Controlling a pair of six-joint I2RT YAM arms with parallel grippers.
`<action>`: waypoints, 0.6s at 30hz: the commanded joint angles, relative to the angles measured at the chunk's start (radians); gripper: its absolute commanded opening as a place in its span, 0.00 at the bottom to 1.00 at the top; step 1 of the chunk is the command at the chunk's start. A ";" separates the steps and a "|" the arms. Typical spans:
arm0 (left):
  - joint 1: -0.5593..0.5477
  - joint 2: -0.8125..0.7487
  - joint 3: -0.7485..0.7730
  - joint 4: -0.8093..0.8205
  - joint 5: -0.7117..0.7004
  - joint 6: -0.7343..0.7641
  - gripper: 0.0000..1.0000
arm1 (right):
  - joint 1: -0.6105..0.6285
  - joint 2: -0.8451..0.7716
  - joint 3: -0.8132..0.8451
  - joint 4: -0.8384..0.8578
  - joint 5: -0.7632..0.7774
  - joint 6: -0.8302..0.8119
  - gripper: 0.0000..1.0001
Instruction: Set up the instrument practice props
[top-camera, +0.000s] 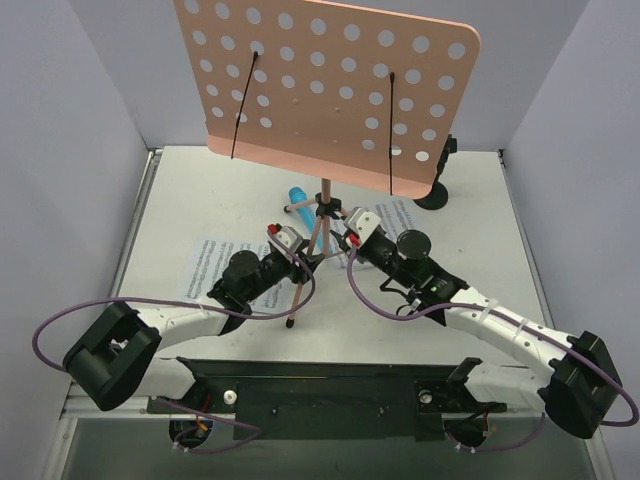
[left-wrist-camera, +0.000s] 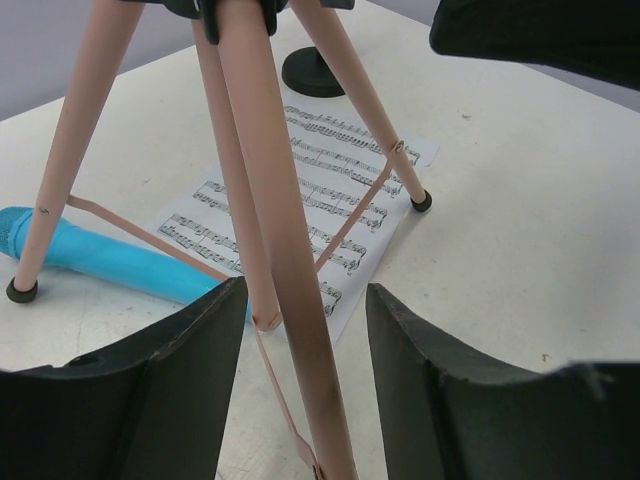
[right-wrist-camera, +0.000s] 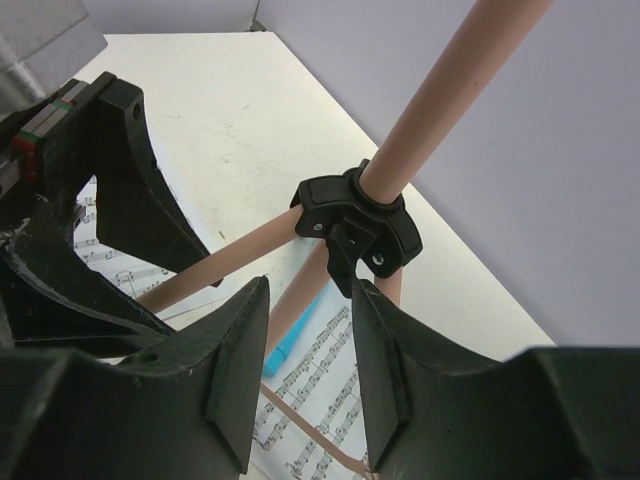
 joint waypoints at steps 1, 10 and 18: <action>-0.005 0.023 0.049 0.027 -0.023 0.016 0.58 | 0.003 0.024 0.069 0.047 -0.007 -0.048 0.33; -0.005 0.037 0.069 -0.007 0.003 0.019 0.25 | 0.003 0.081 0.104 0.032 0.002 -0.097 0.28; -0.005 0.043 0.061 0.004 0.031 0.019 0.18 | 0.003 0.112 0.128 0.015 0.019 -0.146 0.24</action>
